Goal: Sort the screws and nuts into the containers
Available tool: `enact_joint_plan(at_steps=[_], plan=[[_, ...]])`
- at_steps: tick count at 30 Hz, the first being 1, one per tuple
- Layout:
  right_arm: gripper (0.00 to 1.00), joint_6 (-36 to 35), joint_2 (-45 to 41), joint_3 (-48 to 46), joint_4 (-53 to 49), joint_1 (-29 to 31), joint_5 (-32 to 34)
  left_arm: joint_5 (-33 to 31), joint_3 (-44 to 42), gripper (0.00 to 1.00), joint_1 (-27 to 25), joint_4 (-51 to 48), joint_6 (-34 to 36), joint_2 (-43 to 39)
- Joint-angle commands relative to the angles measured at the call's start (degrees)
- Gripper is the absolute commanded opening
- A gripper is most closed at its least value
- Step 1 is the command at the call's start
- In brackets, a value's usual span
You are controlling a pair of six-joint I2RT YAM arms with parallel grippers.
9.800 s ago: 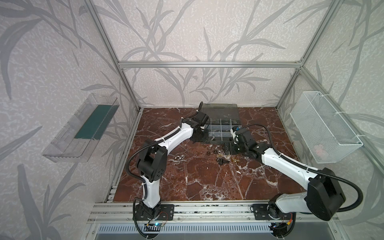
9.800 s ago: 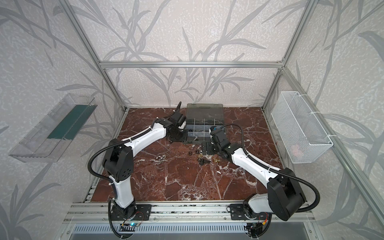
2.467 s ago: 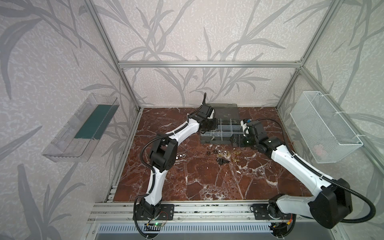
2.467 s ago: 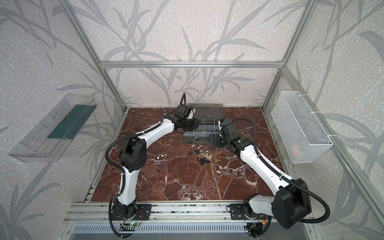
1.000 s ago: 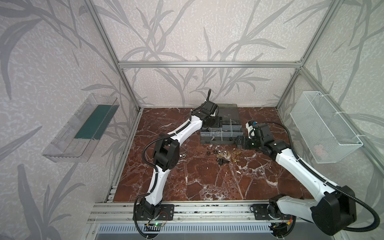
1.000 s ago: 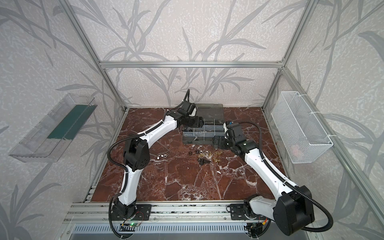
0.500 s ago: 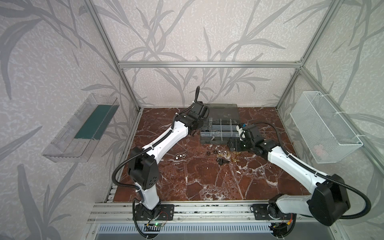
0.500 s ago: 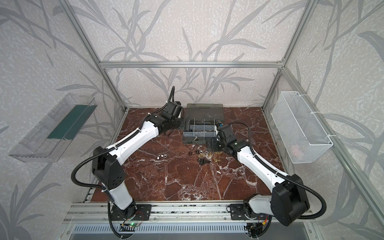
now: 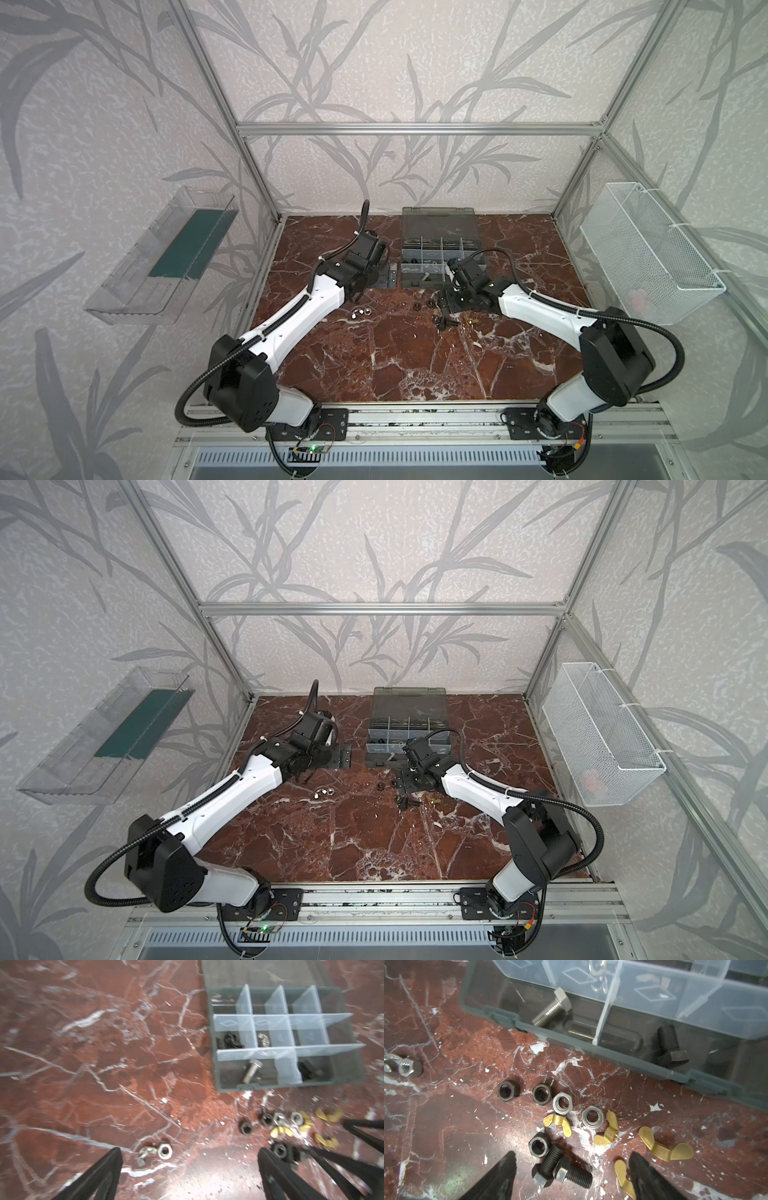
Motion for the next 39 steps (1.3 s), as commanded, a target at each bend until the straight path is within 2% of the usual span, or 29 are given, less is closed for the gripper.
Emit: enact_joint_plan(at_steps=[1, 6, 12, 24, 27, 39], plan=[[0.73, -0.4, 1.3, 0.1, 0.9, 0.0, 1.3, 7.0, -3.9, 1.0, 0.0, 6.0, -3.2, -2.4], [0.61, -1.1, 4.4, 1.3, 1.2, 0.0, 1.9, 9.5, -7.2, 1.0, 0.0, 9.4, -6.1, -2.7], [0.49, -1.7, 8.5, 2.1, 0.9, 0.0, 2.5, 10.7, -6.7, 0.99, 0.0, 10.4, -6.3, -1.2], [0.46, -4.1, 12.3, 4.4, 0.4, -0.3, 5.5, 12.4, -6.1, 1.0, 0.0, 11.7, -6.7, 1.7], [0.41, -4.5, 13.4, 5.3, -0.1, -0.3, 5.7, 12.5, -6.0, 1.0, 0.0, 11.9, -6.8, 2.1], [0.34, -4.3, 15.2, 5.7, 0.2, -0.3, 5.5, 12.9, -5.5, 0.99, 0.0, 12.1, -6.9, 2.9]])
